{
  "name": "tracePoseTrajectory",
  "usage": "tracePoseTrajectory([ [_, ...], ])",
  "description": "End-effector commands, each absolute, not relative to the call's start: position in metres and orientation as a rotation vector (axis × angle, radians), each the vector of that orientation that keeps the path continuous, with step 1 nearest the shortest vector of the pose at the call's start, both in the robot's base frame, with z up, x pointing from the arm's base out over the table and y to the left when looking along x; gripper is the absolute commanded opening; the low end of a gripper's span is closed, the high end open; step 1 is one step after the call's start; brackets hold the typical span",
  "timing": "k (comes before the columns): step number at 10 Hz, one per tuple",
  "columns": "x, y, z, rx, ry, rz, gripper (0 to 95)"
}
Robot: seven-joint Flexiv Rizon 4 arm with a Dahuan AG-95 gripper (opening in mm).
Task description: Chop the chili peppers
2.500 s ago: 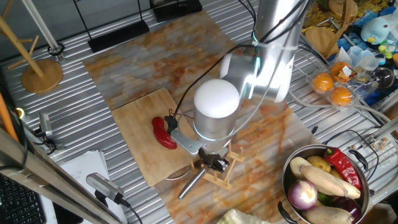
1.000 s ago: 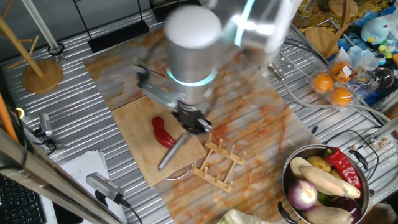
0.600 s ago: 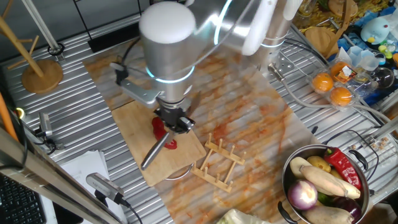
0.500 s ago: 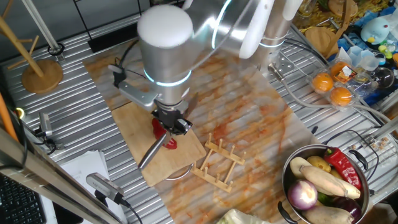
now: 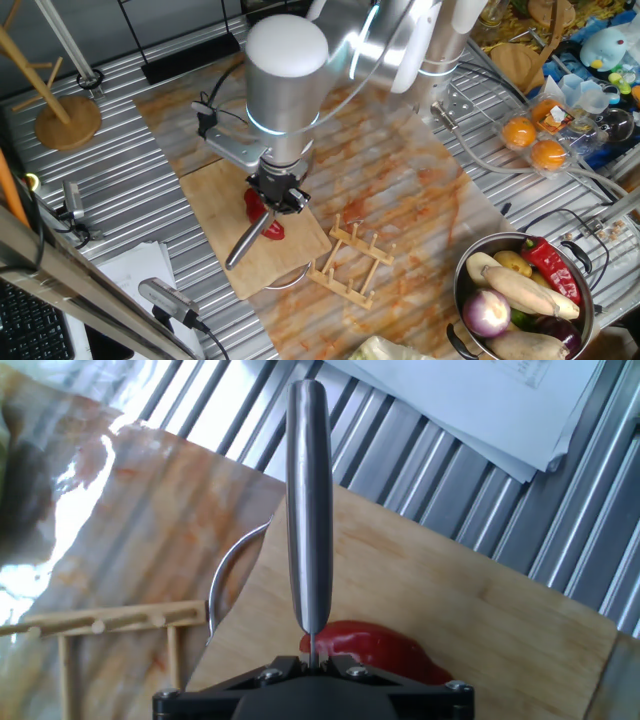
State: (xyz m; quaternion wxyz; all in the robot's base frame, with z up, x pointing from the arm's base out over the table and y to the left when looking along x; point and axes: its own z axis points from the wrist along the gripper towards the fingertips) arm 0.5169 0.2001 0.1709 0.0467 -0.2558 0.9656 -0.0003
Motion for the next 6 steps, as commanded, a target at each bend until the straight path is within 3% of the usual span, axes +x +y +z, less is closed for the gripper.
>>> tracePoseTrajectory([
  [1, 0.5180, 0.2037, 0.1787, -0.773, 2.980, 0.000, 0.0],
  [6, 0.5183, 0.2058, 0.1817, -0.548, 3.038, -0.008, 0.0],
])
